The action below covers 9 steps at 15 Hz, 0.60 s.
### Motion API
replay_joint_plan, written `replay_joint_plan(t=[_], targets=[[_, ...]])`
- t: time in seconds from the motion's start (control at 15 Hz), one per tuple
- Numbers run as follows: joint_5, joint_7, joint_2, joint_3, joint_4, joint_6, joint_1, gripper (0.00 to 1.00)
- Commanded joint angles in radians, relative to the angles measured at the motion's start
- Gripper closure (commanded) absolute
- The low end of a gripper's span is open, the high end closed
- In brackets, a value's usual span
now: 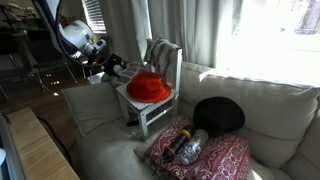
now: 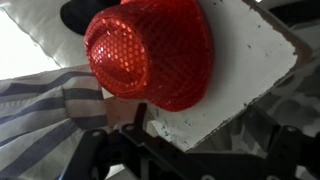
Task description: Remove the striped towel from the orange bowler hat and flip the orange hat anticlockwise to make the crown of the hat face upwards
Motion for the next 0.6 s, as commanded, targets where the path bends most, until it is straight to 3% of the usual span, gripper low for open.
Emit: replay_joint_plan(t=[0.0, 0.2, 0.4, 0.53], targets=[[0.079, -0.095, -0.055, 0.009, -0.046, 0.137, -0.056, 0.00], [0.172, -0.197, -0.130, 0.000, -0.092, 0.209, -0.105, 0.00], [0.257, -0.340, -0.226, -0.009, -0.166, 0.419, -0.194, 0.00], [0.375, -0.493, -0.290, -0.012, -0.218, 0.540, -0.254, 0.00]])
